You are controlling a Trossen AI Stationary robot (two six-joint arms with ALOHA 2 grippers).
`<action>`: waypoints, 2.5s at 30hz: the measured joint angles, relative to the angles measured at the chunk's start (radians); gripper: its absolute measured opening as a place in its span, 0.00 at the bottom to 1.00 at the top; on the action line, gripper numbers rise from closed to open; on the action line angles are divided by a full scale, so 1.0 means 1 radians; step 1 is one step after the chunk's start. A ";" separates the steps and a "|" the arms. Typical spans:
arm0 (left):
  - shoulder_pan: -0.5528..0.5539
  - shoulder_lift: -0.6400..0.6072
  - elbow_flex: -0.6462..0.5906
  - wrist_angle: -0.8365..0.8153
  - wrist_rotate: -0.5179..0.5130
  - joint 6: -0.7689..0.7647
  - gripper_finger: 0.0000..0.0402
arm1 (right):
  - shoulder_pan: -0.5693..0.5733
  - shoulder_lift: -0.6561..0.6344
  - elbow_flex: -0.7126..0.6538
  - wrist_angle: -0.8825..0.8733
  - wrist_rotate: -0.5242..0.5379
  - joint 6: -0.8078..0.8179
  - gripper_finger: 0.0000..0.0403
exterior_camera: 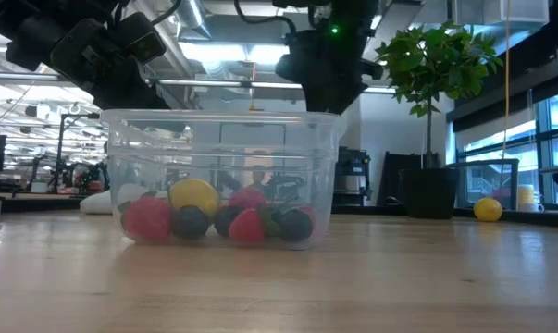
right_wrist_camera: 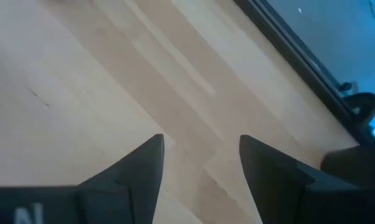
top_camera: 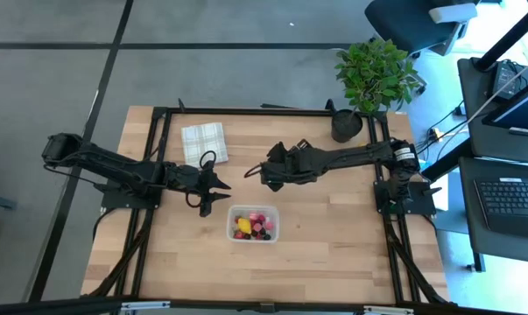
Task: Pick and placing Produce into tupperware
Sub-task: Put the lemon into the transparent bin
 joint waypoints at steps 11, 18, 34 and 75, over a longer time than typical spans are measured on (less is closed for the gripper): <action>0.000 0.000 0.000 0.000 0.000 0.000 0.30 | -0.002 0.000 0.000 -0.223 0.033 0.060 0.56; 0.000 0.000 0.000 0.000 0.000 -0.004 0.30 | -0.052 0.000 -0.041 -0.468 0.085 0.209 0.70; 0.000 0.000 0.000 -0.001 0.000 -0.006 0.30 | -0.189 -0.172 -0.536 -0.377 0.112 0.489 0.75; 0.000 0.000 0.000 -0.001 0.000 -0.006 0.30 | -0.563 -0.481 -0.856 0.059 -0.043 0.505 0.75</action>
